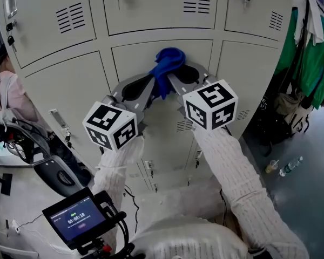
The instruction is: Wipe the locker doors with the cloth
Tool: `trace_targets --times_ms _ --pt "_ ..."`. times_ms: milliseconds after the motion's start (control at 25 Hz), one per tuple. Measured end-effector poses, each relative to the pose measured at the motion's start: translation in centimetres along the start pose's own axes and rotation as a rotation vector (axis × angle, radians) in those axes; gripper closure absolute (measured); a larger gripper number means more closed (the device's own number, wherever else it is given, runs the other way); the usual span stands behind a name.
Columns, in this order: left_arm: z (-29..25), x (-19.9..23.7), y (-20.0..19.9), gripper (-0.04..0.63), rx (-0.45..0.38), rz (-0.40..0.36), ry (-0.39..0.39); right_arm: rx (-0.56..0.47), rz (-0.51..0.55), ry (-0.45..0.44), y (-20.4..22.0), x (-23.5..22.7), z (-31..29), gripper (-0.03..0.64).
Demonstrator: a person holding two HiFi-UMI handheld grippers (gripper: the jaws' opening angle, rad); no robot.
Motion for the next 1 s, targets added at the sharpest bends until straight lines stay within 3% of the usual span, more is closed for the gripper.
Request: trace_targets --times_ms 240,520,1000 --pt "0.7 -0.8 2.9 0.595 0.062 0.046 0.019 0.044 -0.028 -0.010 2.4 0.8 0.9 0.568" --pt "2.1 -2.5 7.3 0.595 0.154 0.116 0.034 0.168 -0.059 -0.033 7.7 2.5 3.0 0.569" --pt "6.3 -5.3 16.5 0.594 0.306 0.313 -0.005 0.375 -0.196 0.004 17.9 5.4 7.4 0.569"
Point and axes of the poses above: the fingertips, and each gripper's own axes: z backward along the fingers, x to its left, y out of its underside, the point moved 2 cm from there along z, backward along the fingers, and after that the axes turned 11 degrees about -x, right-handed, at the moved point
